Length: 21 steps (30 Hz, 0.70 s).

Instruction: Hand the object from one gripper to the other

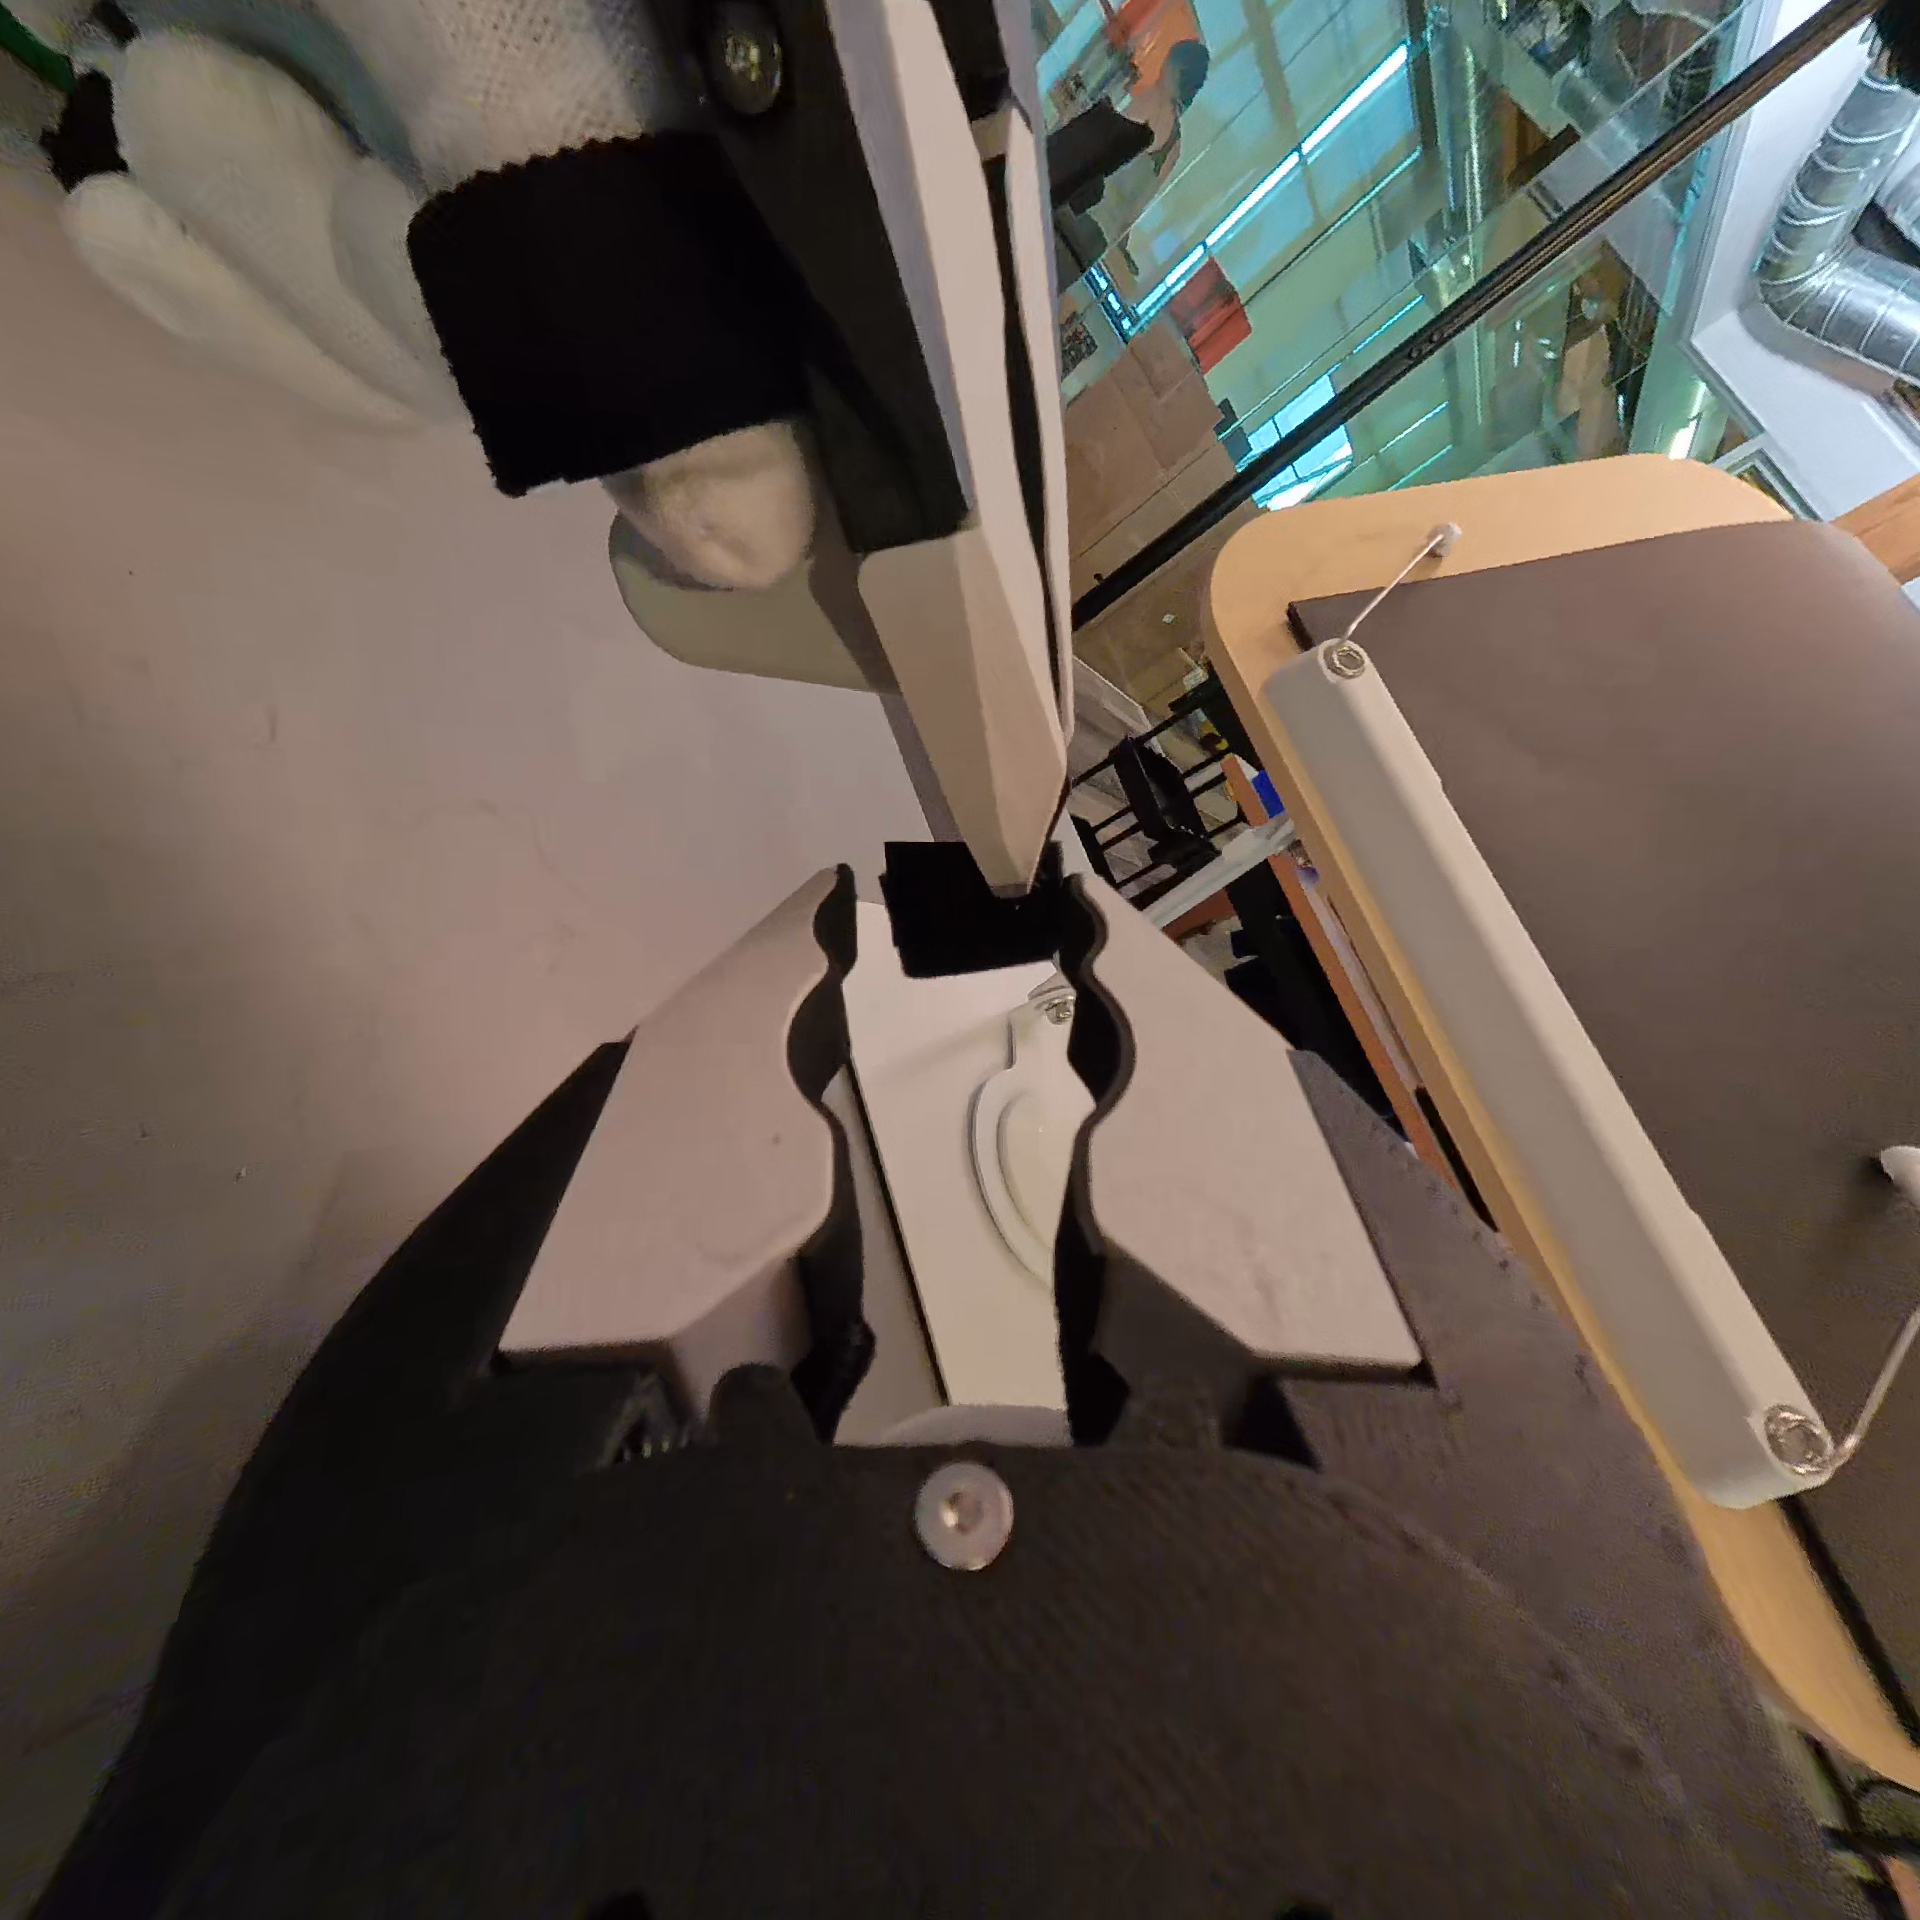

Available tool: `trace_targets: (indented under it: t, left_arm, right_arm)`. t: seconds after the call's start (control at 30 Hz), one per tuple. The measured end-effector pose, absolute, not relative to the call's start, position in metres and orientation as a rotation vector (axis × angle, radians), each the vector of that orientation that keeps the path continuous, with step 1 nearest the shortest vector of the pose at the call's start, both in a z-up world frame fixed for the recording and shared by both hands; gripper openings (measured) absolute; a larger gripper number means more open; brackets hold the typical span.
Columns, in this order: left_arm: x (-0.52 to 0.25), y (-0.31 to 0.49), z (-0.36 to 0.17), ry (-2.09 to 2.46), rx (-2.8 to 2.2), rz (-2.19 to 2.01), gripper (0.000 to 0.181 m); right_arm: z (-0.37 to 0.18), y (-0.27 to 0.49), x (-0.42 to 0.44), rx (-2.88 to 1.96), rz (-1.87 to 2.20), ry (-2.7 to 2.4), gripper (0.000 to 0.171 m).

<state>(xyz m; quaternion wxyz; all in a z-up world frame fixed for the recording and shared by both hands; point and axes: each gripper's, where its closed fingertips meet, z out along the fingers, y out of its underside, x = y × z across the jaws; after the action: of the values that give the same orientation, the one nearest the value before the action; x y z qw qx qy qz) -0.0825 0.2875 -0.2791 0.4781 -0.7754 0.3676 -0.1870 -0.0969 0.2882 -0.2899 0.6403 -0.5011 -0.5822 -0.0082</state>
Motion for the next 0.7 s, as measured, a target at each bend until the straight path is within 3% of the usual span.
trace_targets:
  t: [0.7]
  left_arm:
    - [-0.078, 0.2837, -0.2755, 0.892, -1.889, -0.512, 0.012]
  right_arm:
    - [-0.285, 0.2886, -0.095, -1.168, 0.068, -1.28, 0.026]
